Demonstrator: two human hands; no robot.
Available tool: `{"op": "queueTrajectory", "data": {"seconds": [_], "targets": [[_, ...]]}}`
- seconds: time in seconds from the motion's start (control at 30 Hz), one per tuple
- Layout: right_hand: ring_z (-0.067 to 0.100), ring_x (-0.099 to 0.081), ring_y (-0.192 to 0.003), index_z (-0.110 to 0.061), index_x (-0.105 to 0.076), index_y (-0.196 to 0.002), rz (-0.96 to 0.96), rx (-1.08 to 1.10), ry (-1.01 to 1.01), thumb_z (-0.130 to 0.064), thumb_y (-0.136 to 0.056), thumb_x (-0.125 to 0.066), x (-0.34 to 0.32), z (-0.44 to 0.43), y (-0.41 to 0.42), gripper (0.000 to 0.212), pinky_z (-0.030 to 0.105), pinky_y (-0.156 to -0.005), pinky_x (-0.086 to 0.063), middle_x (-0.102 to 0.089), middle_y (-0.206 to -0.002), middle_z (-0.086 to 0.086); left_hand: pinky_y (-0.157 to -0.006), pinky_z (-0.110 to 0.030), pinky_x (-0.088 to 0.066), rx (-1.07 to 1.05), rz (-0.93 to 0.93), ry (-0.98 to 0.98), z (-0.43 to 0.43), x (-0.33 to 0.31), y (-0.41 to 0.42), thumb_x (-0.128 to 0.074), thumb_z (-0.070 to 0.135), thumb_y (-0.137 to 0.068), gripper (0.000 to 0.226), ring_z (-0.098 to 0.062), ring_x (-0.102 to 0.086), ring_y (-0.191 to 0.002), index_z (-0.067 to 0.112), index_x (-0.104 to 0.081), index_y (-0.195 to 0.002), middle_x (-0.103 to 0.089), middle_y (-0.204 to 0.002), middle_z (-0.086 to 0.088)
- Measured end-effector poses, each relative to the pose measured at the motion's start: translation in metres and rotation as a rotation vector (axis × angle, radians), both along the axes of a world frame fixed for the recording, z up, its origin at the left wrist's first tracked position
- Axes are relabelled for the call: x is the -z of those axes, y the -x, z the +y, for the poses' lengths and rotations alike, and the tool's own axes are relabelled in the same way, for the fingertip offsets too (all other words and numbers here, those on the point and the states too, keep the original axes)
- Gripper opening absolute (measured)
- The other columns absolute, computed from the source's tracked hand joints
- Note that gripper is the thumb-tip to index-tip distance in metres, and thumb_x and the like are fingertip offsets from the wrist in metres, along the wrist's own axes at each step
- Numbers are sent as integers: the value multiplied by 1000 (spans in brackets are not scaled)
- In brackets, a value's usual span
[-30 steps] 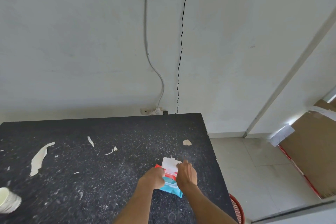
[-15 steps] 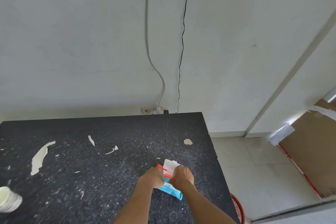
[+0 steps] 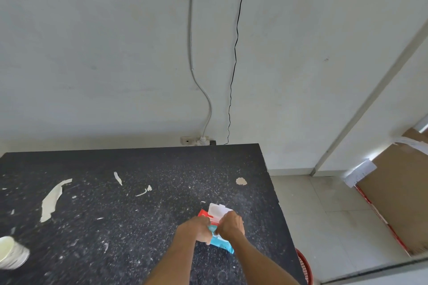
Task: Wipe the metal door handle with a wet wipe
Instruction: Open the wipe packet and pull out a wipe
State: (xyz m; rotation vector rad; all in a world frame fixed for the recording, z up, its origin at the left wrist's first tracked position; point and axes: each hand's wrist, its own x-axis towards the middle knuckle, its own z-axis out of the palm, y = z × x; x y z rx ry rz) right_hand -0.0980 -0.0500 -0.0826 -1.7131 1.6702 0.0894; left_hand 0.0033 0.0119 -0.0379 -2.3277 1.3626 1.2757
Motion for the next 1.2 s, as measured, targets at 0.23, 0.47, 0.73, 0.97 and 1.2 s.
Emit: {"op": "queueTrajectory", "data": {"seconds": [0.23, 0.47, 0.73, 0.97, 1.2], "targets": [[17, -66, -90, -16, -74, -103, -101, -14, -54, -16, -82, -69, -6, 5, -13, 21, 22, -69, -52, -72, -109, 3, -103, -37, -46, -39, 32, -1, 0, -7, -5, -60, 10, -84, 66, -23, -55, -122, 25, -37, -143, -53, -139, -4], [11, -57, -84, -27, -57, -94, -171, 41, -48, -12, -82, -73, -10, 2, -10, 25, 15, -54, -44, -64, -116, 0, -100, -36, -49, -41, 66, 42, 1, -11, -8, -56, 7, -84, 66, -22, -56, -118, 27, -32, -143, -52, -138, -4], [15, -69, -96, -9, -74, -106, -42, -57, 64, -21, -82, -78, 11, -6, 3, 27, 25, -89, -56, -70, -117, 4, -98, -30, -49, -14, 83, 74, 0, -8, -8, -52, 1, -86, 69, -20, -54, -119, 34, -36, -144, -48, -143, -3], [19, -71, -95, -13, -74, -107, 0, -67, 75, -26, -84, -74, 16, 1, 1, 26, 29, -86, -58, -72, -111, 5, -98, -33, -46, -51, 88, 51, -2, -6, -7, -56, 6, -83, 67, -22, -55, -118, 29, -38, -143, -53, -138, -5], [22, -69, -98, -5, -66, -111, 47, -70, 108, -21, -96, -56, 17, 9, -12, 24, 28, -78, -55, -70, -114, 9, -95, -33, -49, -44, 76, 44, -1, -3, -7, -55, 10, -86, 51, -22, -60, -112, 22, -50, -135, -58, -131, -3]]}}
